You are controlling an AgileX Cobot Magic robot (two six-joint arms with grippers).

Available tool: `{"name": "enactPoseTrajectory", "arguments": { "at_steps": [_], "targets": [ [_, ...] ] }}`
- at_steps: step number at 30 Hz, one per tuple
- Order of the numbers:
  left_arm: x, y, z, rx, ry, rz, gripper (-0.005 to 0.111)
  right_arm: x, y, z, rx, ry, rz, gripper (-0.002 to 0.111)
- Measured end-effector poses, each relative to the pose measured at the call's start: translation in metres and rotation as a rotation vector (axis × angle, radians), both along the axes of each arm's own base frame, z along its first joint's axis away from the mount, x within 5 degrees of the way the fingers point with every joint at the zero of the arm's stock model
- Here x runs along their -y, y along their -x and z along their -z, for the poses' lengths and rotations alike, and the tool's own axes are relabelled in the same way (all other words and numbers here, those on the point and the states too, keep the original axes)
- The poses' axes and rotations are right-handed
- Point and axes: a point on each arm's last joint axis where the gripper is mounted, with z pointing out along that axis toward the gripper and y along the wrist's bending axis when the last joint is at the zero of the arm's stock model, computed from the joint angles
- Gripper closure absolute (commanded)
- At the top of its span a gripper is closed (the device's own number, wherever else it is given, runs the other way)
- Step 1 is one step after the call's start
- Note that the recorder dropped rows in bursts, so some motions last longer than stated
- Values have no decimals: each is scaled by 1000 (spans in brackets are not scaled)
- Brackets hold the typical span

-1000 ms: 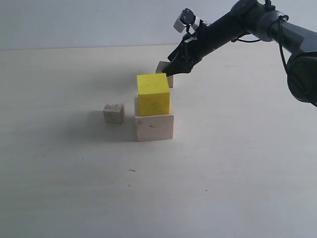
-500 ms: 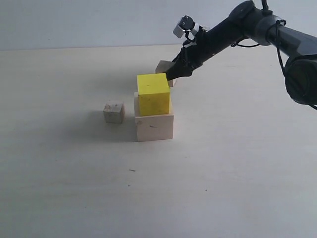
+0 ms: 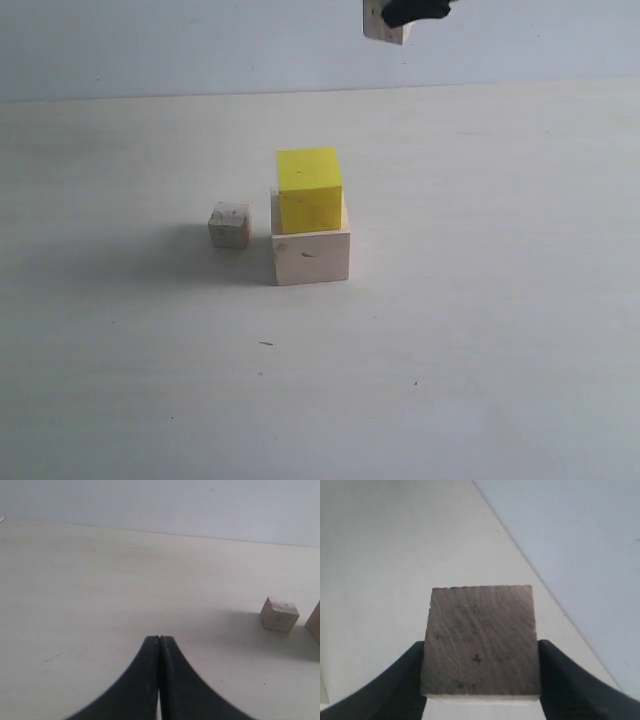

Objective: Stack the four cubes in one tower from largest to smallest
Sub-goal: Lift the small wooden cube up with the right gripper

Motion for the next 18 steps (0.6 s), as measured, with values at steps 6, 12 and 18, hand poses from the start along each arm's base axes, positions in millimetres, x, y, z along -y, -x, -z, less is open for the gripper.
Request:
{"name": "enactPoseTrajectory", "arguments": {
  "at_steps": [6,12,18],
  "targets": [
    [0,0,0,0,0,0,107,1,12,-44,-20,-170,68,108],
    [0,0,0,0,0,0,107,-3,24,-77,-203,-379,245,108],
    [0,0,0,0,0,0,107,21,17,-68,-289,-236,656,108]
  ]
}}
